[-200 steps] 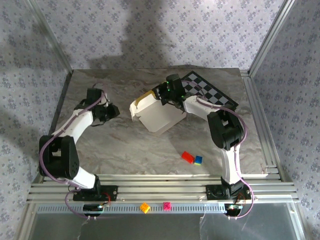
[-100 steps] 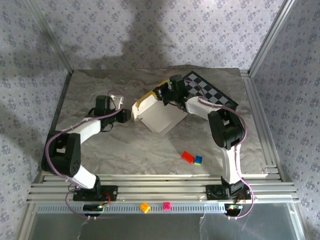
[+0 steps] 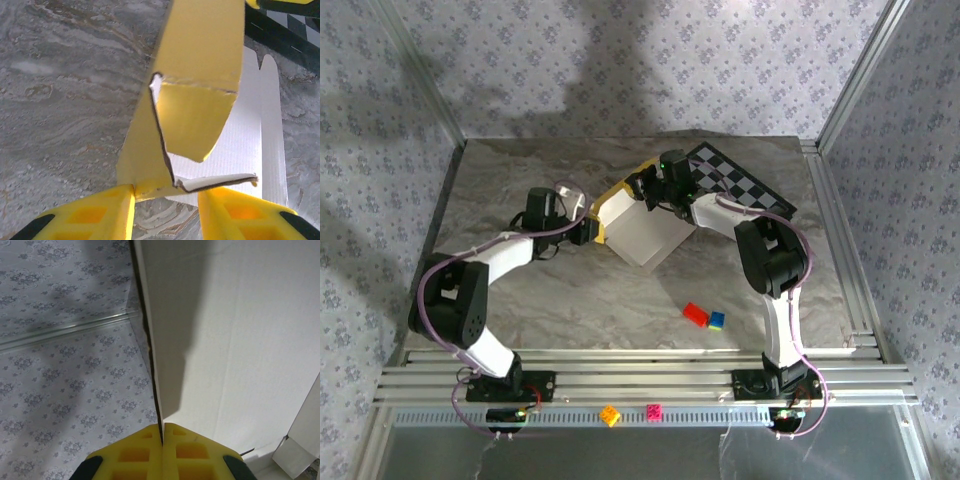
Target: Fold the paper box
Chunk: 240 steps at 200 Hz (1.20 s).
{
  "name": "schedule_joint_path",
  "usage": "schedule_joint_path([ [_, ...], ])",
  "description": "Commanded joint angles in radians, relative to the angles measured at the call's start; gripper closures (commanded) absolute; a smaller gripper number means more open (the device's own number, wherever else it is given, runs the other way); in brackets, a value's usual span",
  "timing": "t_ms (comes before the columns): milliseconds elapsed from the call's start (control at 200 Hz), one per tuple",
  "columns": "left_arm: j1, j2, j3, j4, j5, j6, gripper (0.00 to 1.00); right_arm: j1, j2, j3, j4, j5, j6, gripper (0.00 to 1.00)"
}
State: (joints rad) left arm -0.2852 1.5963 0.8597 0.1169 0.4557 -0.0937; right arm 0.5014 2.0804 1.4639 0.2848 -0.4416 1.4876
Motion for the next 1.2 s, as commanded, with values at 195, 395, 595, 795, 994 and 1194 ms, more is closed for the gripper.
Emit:
schedule_joint_path([
  [195,-0.05,0.046,0.071,0.053,-0.008,-0.005,0.62,-0.005,0.033,-0.017,-0.05,-0.003,0.023,1.0],
  [395,-0.079,0.048,0.071,0.069,-0.086,-0.075,0.62,0.0,0.022,-0.058,0.013,0.011,0.028,1.0],
  [595,-0.102,0.042,0.062,0.072,-0.173,-0.163,0.61,0.0,0.008,-0.121,0.082,0.019,0.039,1.0],
  [795,-0.067,0.036,0.109,-0.042,-0.262,-0.197,0.62,0.002,-0.001,-0.127,0.04,0.012,0.058,1.0],
  [994,0.012,0.053,0.147,-0.025,-0.176,-0.304,0.62,0.026,-0.002,0.007,-0.23,0.07,0.101,1.0],
  [1194,0.009,0.082,0.181,-0.008,-0.14,-0.338,0.62,0.052,0.022,0.103,-0.303,0.109,0.141,1.0],
])
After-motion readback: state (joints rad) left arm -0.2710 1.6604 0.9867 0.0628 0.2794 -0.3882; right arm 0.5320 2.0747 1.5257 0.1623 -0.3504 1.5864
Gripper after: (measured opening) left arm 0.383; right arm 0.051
